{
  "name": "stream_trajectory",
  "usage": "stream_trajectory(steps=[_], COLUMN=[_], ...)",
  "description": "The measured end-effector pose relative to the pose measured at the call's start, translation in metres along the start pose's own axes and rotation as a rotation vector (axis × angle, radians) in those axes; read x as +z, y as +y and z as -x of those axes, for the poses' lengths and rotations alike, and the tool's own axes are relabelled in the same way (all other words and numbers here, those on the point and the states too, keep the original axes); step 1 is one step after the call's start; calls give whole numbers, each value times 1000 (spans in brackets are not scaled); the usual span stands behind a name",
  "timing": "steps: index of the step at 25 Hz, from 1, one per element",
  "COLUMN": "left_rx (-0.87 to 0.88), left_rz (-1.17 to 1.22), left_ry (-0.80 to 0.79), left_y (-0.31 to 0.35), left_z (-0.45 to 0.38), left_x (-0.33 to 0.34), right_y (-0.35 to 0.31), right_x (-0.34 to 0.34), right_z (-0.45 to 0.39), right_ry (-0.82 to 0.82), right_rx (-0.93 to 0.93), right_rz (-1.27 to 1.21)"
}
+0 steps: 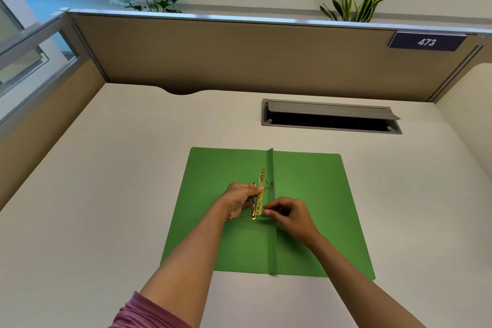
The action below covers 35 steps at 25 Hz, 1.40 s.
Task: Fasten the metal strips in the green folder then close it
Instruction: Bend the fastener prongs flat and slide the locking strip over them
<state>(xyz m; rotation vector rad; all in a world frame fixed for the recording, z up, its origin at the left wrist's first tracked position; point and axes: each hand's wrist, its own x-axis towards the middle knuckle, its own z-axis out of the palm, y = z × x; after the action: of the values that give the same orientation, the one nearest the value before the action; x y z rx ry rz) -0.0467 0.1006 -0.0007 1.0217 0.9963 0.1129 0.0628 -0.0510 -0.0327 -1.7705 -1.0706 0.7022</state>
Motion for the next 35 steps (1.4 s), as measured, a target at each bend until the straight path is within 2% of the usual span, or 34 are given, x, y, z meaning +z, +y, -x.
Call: stream_trajectory(steps=[4,7,13,28,35], left_rx=[-3,-7,12,43,104], left_rz=[-14,-6,-13,-111,-175], left_ry=[8,7,21,53,78], left_y=[0,-1,-3,-7,-15], left_z=[0,0,-1,-3,-3], left_x=[1,0,1,5,4], right_y=[-3,-4,-7,-6,0], right_x=[9,16,21,20,3], right_z=[4,3,4,10,19], right_ry=[-14,44,149,182,287], right_rx=[-47,-35,35,77,132], right_rz=[86,128,53,-41,-91])
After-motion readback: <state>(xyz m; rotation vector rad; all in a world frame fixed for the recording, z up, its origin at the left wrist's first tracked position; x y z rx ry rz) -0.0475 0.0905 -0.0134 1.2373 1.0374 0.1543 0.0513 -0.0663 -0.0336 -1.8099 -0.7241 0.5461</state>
